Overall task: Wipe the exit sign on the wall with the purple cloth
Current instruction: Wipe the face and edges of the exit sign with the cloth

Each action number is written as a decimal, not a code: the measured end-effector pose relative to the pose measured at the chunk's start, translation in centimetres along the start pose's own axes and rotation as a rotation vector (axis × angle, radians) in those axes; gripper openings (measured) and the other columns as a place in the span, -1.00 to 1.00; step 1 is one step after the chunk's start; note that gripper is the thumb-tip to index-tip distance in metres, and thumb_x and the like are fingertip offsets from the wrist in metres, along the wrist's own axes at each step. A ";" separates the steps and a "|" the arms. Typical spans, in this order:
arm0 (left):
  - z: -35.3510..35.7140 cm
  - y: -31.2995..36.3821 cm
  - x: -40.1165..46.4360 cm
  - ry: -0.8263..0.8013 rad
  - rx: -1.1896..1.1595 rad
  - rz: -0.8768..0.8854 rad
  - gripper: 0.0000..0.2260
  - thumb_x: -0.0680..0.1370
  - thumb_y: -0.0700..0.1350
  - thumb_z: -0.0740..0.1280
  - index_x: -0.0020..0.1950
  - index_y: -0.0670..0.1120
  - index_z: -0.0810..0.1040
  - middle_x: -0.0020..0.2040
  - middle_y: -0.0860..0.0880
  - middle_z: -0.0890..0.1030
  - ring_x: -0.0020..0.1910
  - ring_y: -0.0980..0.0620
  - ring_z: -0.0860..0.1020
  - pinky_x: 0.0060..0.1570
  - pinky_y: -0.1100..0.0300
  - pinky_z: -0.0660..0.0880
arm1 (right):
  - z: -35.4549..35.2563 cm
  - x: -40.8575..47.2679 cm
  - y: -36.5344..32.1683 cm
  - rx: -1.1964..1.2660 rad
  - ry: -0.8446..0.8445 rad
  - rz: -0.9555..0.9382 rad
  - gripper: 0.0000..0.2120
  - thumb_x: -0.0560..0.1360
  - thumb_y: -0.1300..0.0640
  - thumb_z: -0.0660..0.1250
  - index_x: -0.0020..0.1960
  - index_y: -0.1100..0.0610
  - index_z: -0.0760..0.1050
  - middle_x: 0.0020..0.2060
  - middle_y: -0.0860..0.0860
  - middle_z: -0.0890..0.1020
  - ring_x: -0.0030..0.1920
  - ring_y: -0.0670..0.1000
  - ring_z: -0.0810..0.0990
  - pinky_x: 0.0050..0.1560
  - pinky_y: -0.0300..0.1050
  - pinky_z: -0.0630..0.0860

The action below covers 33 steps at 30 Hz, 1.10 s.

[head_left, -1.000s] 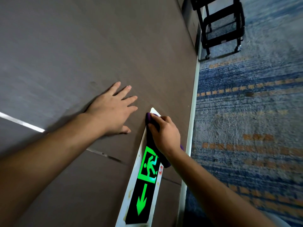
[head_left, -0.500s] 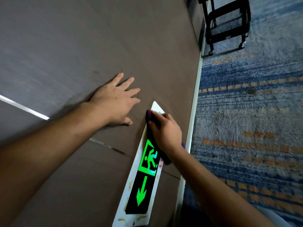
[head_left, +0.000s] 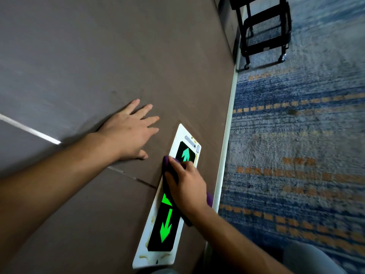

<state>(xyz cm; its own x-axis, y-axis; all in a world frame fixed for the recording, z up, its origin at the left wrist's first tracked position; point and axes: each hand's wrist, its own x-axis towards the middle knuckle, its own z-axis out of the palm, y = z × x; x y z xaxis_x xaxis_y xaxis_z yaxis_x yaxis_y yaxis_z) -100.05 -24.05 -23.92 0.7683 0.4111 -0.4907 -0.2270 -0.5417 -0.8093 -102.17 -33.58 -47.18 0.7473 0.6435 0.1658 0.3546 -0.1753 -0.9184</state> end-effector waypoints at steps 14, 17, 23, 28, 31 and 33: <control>3.4 4.4 -8.3 0.103 0.018 -0.091 -0.24 0.58 0.38 0.13 0.66 0.01 0.09 0.70 -0.05 0.03 0.67 -0.19 -0.12 0.58 -0.27 -0.16 | -0.4 0.5 -0.8 0.004 0.016 0.022 -0.59 0.66 -0.15 0.24 0.50 -0.18 0.44 0.19 0.03 0.57 0.18 0.14 0.60 -0.04 -0.01 0.58; 4.0 5.1 -8.8 0.120 0.037 -0.113 -0.24 0.58 0.38 0.11 0.67 0.00 0.07 0.70 -0.07 0.03 0.67 -0.21 -0.12 0.57 -0.29 -0.15 | -0.5 3.2 0.1 0.022 0.048 0.066 -0.59 0.66 -0.16 0.23 0.50 -0.21 0.44 0.16 0.03 0.58 0.16 0.16 0.61 -0.05 -0.01 0.56; 3.9 5.1 -8.6 0.107 0.020 -0.088 -0.28 0.57 0.39 0.14 0.65 0.11 0.10 0.69 -0.06 0.02 0.66 -0.26 -0.13 0.56 -0.32 -0.16 | 1.1 -0.5 -0.9 0.067 0.060 0.094 -0.57 0.66 -0.15 0.25 0.51 -0.17 0.42 0.16 0.04 0.56 0.13 0.16 0.61 -0.08 -0.09 0.42; 4.1 5.5 -8.6 0.124 0.058 -0.091 -0.29 0.56 0.40 0.14 0.64 0.11 0.15 0.69 -0.08 0.05 0.65 -0.30 -0.11 0.55 -0.36 -0.14 | 2.5 -7.9 -2.1 0.101 0.003 0.018 -0.54 0.64 -0.15 0.27 0.52 -0.15 0.41 0.25 0.02 0.55 0.22 0.13 0.59 0.00 0.03 0.60; 4.0 5.5 -8.5 0.128 0.075 -0.090 -0.29 0.55 0.41 0.15 0.63 0.11 0.18 0.69 -0.08 0.07 0.65 -0.30 -0.09 0.55 -0.36 -0.13 | 2.3 -8.7 -2.3 0.070 -0.020 0.035 -0.54 0.65 -0.14 0.27 0.54 -0.16 0.40 0.27 0.01 0.55 0.24 0.12 0.57 -0.01 0.08 0.61; 4.0 5.3 -8.6 0.129 0.085 -0.082 -0.28 0.55 0.40 0.16 0.63 0.11 0.17 0.69 -0.07 0.08 0.65 -0.29 -0.09 0.55 -0.36 -0.12 | 1.9 -8.4 -2.3 0.064 -0.033 0.030 -0.55 0.65 -0.14 0.27 0.53 -0.15 0.41 0.27 0.00 0.55 0.24 0.12 0.58 0.00 0.09 0.61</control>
<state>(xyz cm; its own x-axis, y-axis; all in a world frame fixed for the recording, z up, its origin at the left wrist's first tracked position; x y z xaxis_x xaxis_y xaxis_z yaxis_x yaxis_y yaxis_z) -110.31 -27.53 -25.31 0.8553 0.3508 -0.3813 -0.2067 -0.4438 -0.8719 -110.35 -37.18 -47.16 0.7377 0.6630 0.1274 0.2956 -0.1475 -0.9439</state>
